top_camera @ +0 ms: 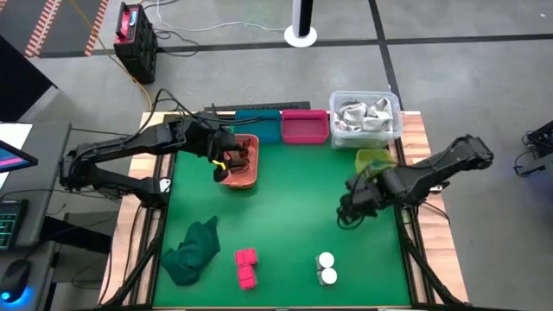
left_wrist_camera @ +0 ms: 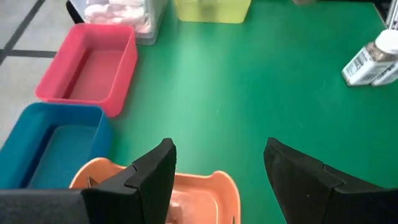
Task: Sort spices by type
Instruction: Put the green spice bottle into the yellow bin
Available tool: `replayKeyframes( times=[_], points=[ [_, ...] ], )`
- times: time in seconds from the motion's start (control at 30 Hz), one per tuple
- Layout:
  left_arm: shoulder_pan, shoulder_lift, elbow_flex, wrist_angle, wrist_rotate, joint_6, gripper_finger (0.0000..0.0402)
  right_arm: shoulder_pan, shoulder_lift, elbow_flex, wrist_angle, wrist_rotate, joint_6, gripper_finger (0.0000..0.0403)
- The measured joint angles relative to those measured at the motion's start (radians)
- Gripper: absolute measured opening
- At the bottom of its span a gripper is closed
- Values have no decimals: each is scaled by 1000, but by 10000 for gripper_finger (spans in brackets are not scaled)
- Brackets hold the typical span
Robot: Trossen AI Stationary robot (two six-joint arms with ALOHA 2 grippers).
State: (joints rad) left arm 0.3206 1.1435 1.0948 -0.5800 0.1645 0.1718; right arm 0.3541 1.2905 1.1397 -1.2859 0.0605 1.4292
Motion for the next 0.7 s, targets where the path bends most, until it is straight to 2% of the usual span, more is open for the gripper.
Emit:
replayKeyframes(
  times=[0.2, 0.33, 0.7],
  points=[
    [46, -49, -105, 5, 69, -19, 233, -114, -72, 0, -193, -5, 72, 228],
    [72, -126, -158, 4, 71, -39, 233, -191, -100, 2, -281, -6, 89, 228],
    [151, -272, -226, -23, 67, -59, 233, -426, -60, -32, -283, 34, -89, 228]
  ],
)
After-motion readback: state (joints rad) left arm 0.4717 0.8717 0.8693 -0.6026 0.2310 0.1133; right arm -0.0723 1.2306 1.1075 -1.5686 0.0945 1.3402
